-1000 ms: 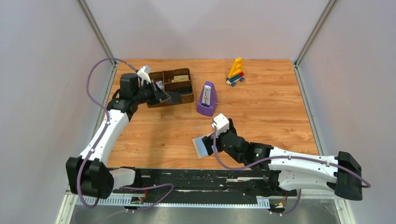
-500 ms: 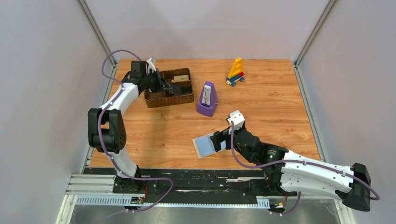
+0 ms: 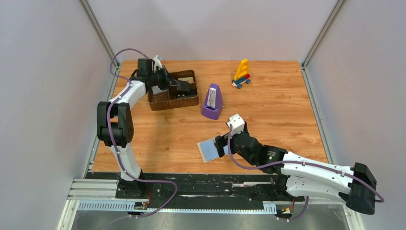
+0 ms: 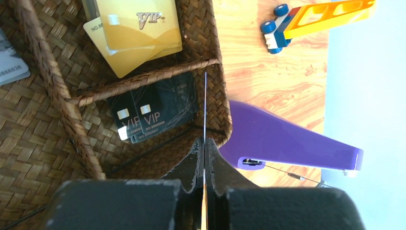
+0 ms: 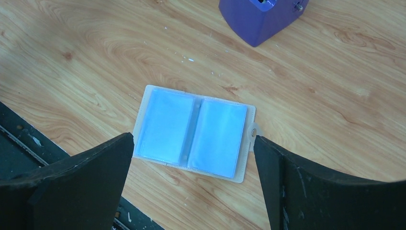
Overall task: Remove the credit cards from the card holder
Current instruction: Place the credit card in the storage box.
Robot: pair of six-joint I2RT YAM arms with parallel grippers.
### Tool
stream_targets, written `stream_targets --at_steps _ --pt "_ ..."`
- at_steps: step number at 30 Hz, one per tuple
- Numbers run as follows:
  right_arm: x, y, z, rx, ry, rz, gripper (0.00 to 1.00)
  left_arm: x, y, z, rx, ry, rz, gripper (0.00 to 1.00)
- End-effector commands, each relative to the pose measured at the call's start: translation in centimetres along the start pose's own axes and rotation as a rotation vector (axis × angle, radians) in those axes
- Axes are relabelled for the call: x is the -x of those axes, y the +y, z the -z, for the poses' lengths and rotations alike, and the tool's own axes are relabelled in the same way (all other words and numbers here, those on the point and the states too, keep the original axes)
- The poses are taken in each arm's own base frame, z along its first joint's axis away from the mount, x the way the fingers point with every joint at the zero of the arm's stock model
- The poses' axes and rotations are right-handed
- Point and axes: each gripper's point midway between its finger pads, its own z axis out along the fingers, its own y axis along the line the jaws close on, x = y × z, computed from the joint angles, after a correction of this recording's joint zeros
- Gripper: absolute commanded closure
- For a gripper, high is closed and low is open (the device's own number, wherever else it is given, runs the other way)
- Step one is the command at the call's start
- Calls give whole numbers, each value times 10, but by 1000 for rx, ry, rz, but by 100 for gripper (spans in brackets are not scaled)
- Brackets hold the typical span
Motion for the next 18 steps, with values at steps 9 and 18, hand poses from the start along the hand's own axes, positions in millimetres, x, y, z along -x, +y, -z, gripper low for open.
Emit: stream_targets --at_steps 9,18 --pt "14 4 -1 12 -27 -48 0 13 -7 -14 -80 -24 0 100" --pt "12 4 -5 12 -12 -48 0 6 2 -26 -99 -9 19 100"
